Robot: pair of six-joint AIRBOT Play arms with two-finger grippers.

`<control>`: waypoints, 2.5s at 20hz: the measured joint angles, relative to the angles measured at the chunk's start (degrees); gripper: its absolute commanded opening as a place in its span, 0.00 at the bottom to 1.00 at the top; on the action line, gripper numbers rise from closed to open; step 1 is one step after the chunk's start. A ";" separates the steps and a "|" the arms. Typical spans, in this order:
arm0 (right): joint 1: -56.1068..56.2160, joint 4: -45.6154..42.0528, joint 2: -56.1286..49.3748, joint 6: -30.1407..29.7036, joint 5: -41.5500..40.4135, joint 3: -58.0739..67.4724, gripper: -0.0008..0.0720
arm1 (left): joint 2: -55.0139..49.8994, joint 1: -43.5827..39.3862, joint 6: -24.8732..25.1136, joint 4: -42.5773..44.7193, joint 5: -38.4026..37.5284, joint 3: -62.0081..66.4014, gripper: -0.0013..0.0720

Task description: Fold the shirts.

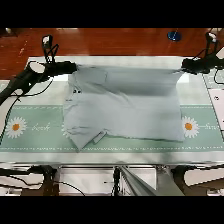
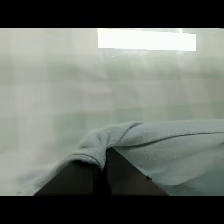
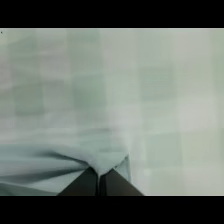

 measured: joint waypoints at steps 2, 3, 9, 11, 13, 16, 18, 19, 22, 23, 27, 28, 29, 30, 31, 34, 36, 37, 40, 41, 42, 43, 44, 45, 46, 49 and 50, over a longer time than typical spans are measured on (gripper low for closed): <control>0.00 -0.02 -0.72 -0.02 1.14 0.02 0.03 | -0.72 0.07 0.50 0.00 -0.13 0.00 0.07; 0.00 -0.04 -0.90 -0.04 2.03 0.02 0.03 | -0.92 0.22 0.70 0.09 -1.09 0.11 0.07; -0.02 -0.48 -0.96 -0.07 16.33 0.07 0.03 | -1.31 2.08 -2.89 1.99 -21.75 3.87 0.07; -0.02 -0.68 -0.96 -0.28 21.99 0.07 0.03 | -1.31 2.69 -7.72 6.19 -29.16 5.27 0.07; -0.02 -1.27 -0.96 -0.52 25.94 0.07 0.03 | -1.33 3.06 -11.69 11.19 -35.50 6.14 0.07; -0.02 -1.33 -0.96 -0.61 29.14 0.07 0.03 | -1.38 3.23 -14.93 17.07 -42.14 6.75 0.07; -0.02 -1.53 -0.96 -0.46 30.82 0.07 0.03 | -1.44 3.32 -16.17 20.24 -44.26 6.95 0.07; -0.02 -1.84 -0.96 -0.44 31.43 0.07 0.03 | -1.62 3.34 -16.65 21.59 -45.09 6.97 0.07; 0.00 -3.13 -0.96 -0.35 31.74 0.04 0.03 | -2.91 3.32 -17.40 24.30 -45.46 7.08 0.07; 0.00 -3.48 -0.96 -0.22 31.15 0.04 0.03 | -3.50 3.28 -17.44 24.74 -45.29 7.08 0.07; 0.00 -4.50 -1.27 0.46 28.94 0.04 0.03 | -5.35 3.15 -17.70 25.14 -44.04 7.08 0.07; 0.00 -4.92 -1.49 0.81 28.92 0.04 0.03 | -5.57 3.08 -17.70 24.74 -43.98 7.10 0.07; 0.00 -5.14 -1.86 1.11 28.89 0.04 0.03 | -5.70 3.04 -17.68 23.82 -43.93 7.15 0.07; 0.00 -5.01 -2.27 1.40 28.98 0.04 0.03 | -5.84 3.02 -17.55 22.60 -43.71 7.15 0.07; 0.04 -4.44 -2.71 1.53 29.11 0.04 0.03 | -5.90 2.97 -17.11 21.46 -43.74 7.15 0.08; 0.04 -2.80 -3.89 1.97 29.83 0.02 0.19 | -6.01 2.99 -16.28 18.84 -43.56 7.15 0.31; 0.02 -2.34 -4.24 2.08 30.23 0.02 0.36 | -6.08 3.21 -15.87 17.97 -43.60 7.17 0.47; -0.02 -2.14 -4.31 1.90 30.53 0.02 0.36 | -6.05 3.39 -15.85 17.64 -43.87 7.21 0.63; -0.15 -1.97 -2.99 0.22 31.69 0.02 0.60 | -5.57 4.68 -15.67 17.64 -47.01 8.72 0.65; -0.20 -1.99 -1.90 -0.44 32.00 0.02 0.65 | -5.03 5.49 -15.67 18.23 -48.48 9.81 0.65; -0.20 -2.14 -0.44 -1.11 32.33 0.02 0.65 | -4.24 6.40 -15.69 19.17 -50.12 10.82 0.65; -0.22 -2.80 1.29 -1.57 32.79 0.07 0.66 | -2.99 7.63 -15.89 20.26 -52.09 11.63 0.65; -0.37 -3.93 3.02 -1.84 33.44 0.07 0.65 | -1.64 8.94 -15.89 21.20 -53.81 12.09 0.65; -0.81 -5.35 4.44 -1.97 34.23 0.07 0.66 | 0.04 10.58 -15.91 21.97 -55.52 12.20 0.65; -1.68 -6.69 5.81 -1.95 35.26 -0.07 0.66 | 1.81 12.31 -15.91 22.53 -56.83 11.72 0.65; -5.81 -5.42 9.38 -1.07 37.31 -2.62 0.66 | 8.24 18.34 -15.58 22.10 -59.80 5.38 0.65; -7.56 -3.43 10.93 -0.81 37.33 -4.68 0.66 | 10.49 20.22 -14.82 21.03 -60.30 1.81 0.65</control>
